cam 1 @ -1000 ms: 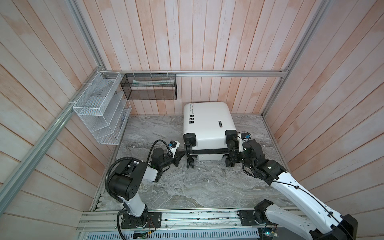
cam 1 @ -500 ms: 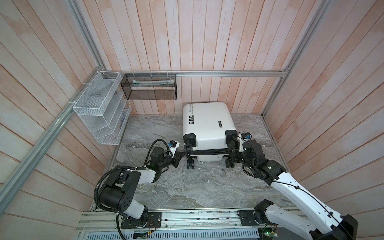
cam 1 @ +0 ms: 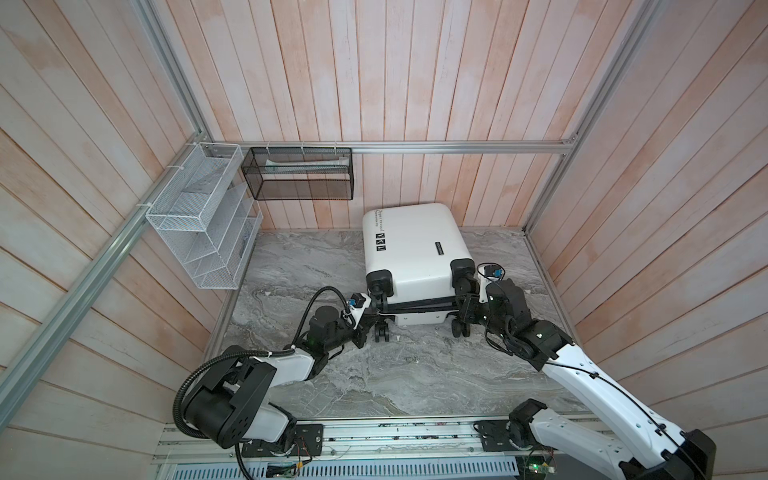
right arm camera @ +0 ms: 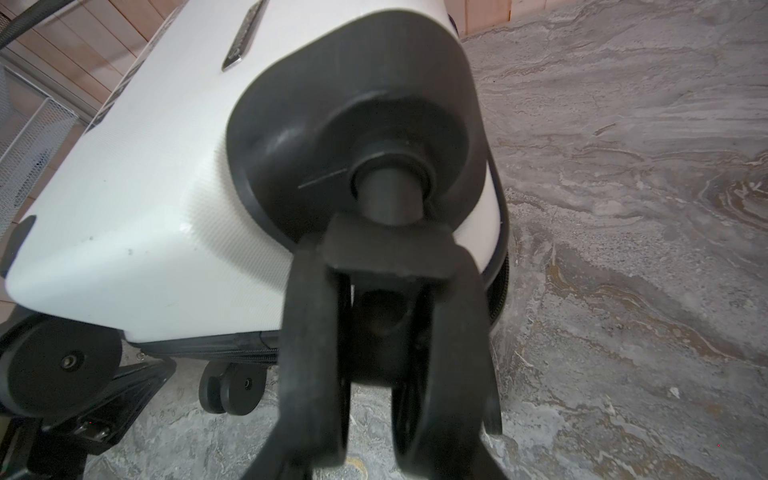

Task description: Pack the luggage

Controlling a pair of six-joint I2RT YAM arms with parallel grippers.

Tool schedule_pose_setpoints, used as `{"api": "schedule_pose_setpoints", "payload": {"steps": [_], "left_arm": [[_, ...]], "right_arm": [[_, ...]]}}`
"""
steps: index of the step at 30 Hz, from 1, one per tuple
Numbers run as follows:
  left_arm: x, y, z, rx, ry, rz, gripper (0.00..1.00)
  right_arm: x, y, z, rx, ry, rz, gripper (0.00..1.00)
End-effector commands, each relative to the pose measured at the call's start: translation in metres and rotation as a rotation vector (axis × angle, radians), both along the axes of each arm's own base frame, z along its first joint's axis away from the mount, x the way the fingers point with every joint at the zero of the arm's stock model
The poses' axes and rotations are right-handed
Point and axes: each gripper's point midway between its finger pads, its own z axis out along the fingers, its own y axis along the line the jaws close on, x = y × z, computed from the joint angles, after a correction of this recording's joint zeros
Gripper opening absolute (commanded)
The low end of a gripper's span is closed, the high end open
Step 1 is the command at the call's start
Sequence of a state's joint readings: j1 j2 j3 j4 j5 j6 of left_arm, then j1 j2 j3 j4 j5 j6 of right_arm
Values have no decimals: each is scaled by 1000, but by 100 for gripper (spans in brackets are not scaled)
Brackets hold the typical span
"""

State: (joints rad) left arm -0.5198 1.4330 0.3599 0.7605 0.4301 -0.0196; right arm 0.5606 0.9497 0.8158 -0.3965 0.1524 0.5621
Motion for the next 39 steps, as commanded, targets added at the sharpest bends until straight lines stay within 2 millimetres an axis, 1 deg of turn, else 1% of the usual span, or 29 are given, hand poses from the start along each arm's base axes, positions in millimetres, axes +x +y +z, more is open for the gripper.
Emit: {"api": "schedule_pose_setpoints", "payload": {"steps": [1, 6, 10, 13, 17, 19, 23, 26, 28, 34, 39], "left_arm": [[-15, -23, 31, -51, -173, -74, 0], [-17, -40, 46, -98, -252, -45, 0], [-17, -50, 56, -130, -309, -20, 0], [-16, -56, 63, -133, -358, -11, 0], [-16, -62, 80, -135, -435, 14, 0], [-17, -64, 93, -147, -479, 28, 0], [-21, -60, 122, -215, -527, 51, 0], [-28, -61, 136, -270, -537, 25, 0], [-31, -67, 138, -283, -528, -7, 0], [-28, -80, 130, -232, -546, -32, 0], [-39, -104, 127, -164, -607, -99, 0]], "right_arm": [[3, 18, 29, 99, -93, 61, 0], [-1, 20, 15, 117, -58, 64, 0], [-4, 19, 6, 127, -38, 56, 0], [-6, 21, 4, 133, -28, 62, 0], [-8, 21, 0, 137, -17, 63, 0], [-9, 23, -1, 139, -13, 68, 0], [-8, 24, -1, 138, -10, 70, 0], [-8, 26, -1, 140, -10, 74, 0], [-7, 27, -3, 140, -6, 77, 0], [-7, 33, -2, 146, -3, 88, 0], [-8, 36, -4, 148, 2, 92, 0]]}}
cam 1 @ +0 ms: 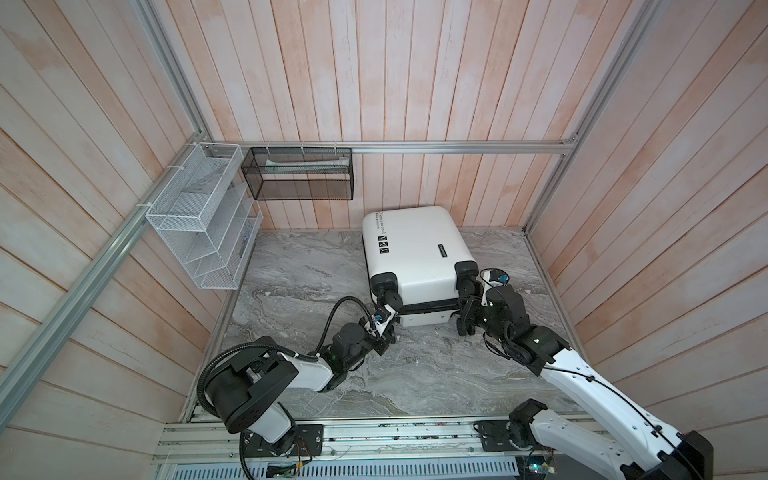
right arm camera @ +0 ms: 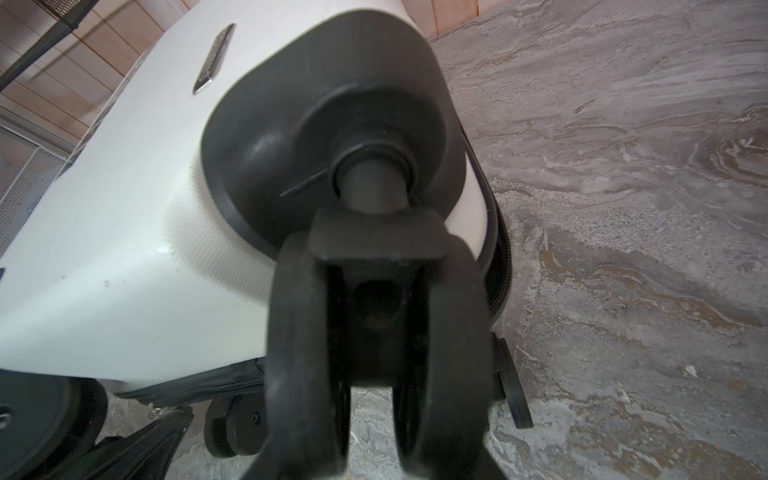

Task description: Pack the luggage

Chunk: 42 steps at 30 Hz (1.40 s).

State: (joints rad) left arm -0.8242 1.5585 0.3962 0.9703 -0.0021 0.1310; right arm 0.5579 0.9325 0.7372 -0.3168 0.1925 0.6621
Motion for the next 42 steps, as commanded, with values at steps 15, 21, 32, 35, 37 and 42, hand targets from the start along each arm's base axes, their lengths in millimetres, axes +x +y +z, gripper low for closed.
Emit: {"api": "schedule_pose_setpoints", "payload": {"steps": [15, 21, 32, 35, 37, 42], "left_arm": [[-30, -102, 109, -186, -331, -352, 0], [-30, -123, 107, -188, -323, -398, 0], [-38, -89, 118, -238, -303, -242, 15], [-37, -70, 121, -245, -264, -176, 45], [-37, -57, 125, -256, -253, -132, 58], [-36, -30, 132, -253, -221, -45, 100]], "right_arm": [[-13, 57, 6, 93, -2, 214, 0], [-16, 63, 12, 112, -13, 229, 0], [-19, 56, 14, 100, -27, 215, 0], [-21, 54, 13, 104, -29, 210, 0], [-22, 54, 12, 106, -29, 211, 0], [-22, 56, 16, 107, -36, 226, 0]]}}
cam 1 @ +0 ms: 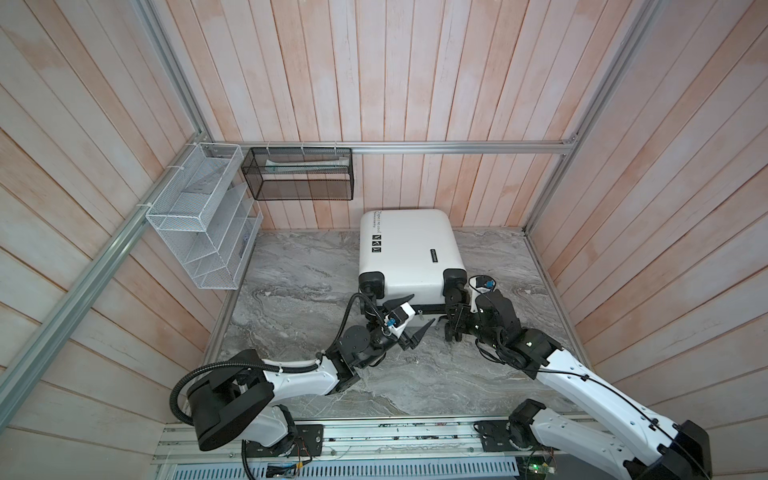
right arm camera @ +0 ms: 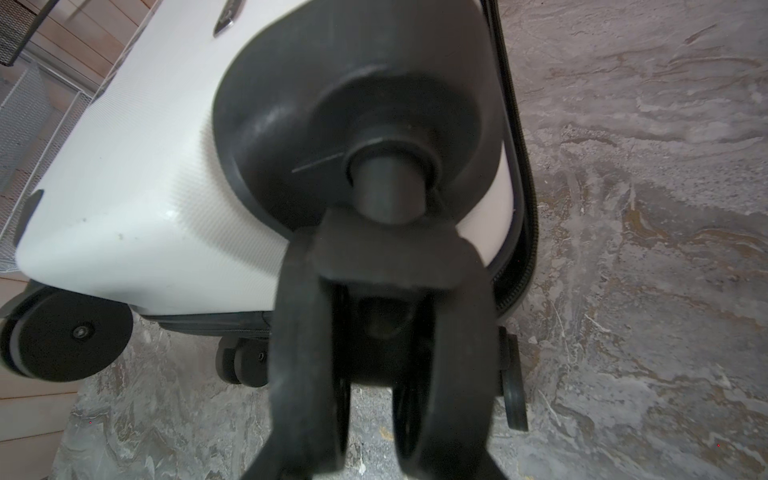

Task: Pack the luggage
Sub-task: 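Drag the tilted suitcase nearer the robot with both grippers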

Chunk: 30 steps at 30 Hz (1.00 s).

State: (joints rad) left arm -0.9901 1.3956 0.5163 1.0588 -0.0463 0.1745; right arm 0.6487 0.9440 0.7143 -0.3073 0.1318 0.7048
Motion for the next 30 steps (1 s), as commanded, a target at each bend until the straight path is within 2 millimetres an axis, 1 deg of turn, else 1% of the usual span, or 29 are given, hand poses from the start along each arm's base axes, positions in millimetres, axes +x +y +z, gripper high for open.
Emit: {"api": "schedule_pose_setpoints", "payload": {"steps": [1, 4, 6, 7, 10, 13, 15, 20, 23, 25, 28, 29, 30], "left_arm": [[8, 16, -6, 10, 72, 78, 100], [16, 21, -6, -14, 192, 125, 100], [17, 21, -11, -5, 261, 123, 100], [15, 21, -13, -1, 282, 115, 100], [2, 19, -21, 40, 323, 48, 100], [-6, 30, -26, -16, 383, 39, 99], [-10, 36, -36, -22, 423, 42, 96], [-15, 47, -67, -21, 494, 60, 94], [-9, 54, -91, -10, 543, 118, 93], [-4, 54, -103, 0, 572, 133, 92], [1, 50, -113, 1, 591, 137, 85], [13, 57, -116, -9, 597, 169, 83], [17, 59, -118, -13, 600, 177, 80]], "right_arm": [[-2, 24, 31, 71, -92, 111, 0], [-1, 28, 35, 76, -100, 133, 0], [0, 32, 37, 81, -101, 141, 0], [0, 33, 36, 83, -98, 146, 0], [1, 40, 37, 96, -99, 163, 0], [0, 51, 39, 111, -102, 186, 0], [0, 63, 42, 118, -107, 209, 0], [-4, 88, 44, 123, -111, 258, 0], [-5, 98, 47, 132, -116, 276, 0], [-7, 103, 50, 132, -120, 284, 0], [-9, 103, 58, 133, -137, 285, 0], [-10, 103, 61, 135, -143, 283, 0], [-11, 101, 64, 135, -150, 277, 0]]}}
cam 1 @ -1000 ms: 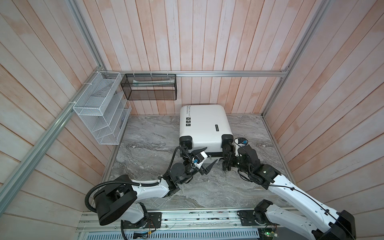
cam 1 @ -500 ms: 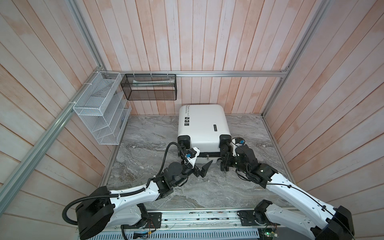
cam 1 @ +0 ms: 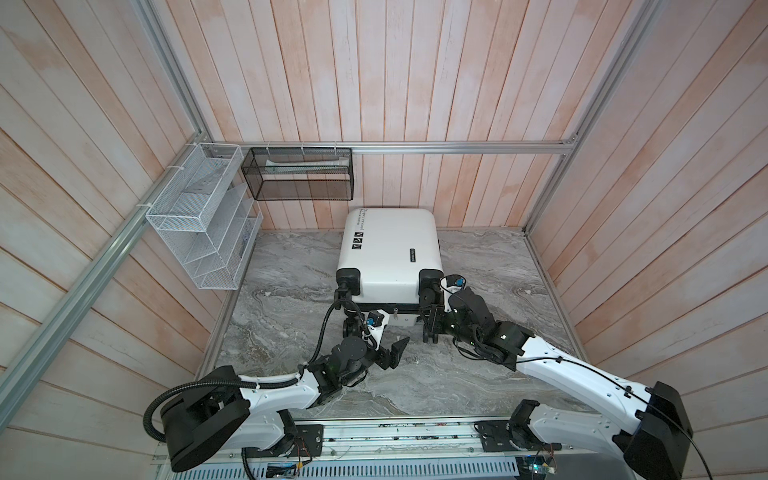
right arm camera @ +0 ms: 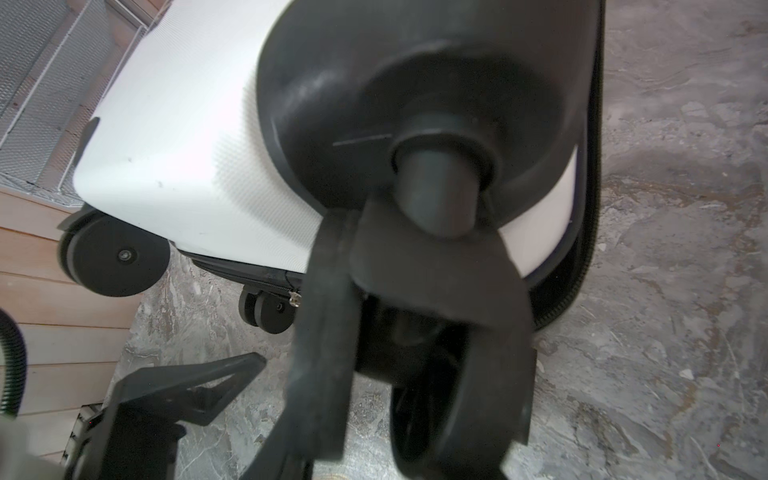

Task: Pack the luggage
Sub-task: 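Drag the tilted suitcase nearer the robot with both grippers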

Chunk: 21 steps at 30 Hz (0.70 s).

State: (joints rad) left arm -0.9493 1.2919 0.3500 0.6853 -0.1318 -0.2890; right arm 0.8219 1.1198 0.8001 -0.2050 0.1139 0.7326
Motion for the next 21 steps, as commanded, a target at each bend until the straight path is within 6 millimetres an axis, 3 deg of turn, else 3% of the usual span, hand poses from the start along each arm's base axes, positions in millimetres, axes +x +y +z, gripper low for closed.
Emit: {"api": "schedule_pose_setpoints", "payload": {"steps": [1, 9, 16, 21], "left_arm": [[19, 7, 5, -59, -4, 59, 78], [31, -1, -1, -45, -9, 48, 62], [36, -3, -2, -84, 0, 73, 58], [32, -4, 0, -104, -6, 97, 60]], "right_arm": [[-3, 24, 64, 115, -158, 100, 0], [-4, 20, 60, 104, -153, 90, 0], [-4, 20, 54, 97, -146, 89, 0], [7, 0, 51, 30, -151, 11, 0]]}}
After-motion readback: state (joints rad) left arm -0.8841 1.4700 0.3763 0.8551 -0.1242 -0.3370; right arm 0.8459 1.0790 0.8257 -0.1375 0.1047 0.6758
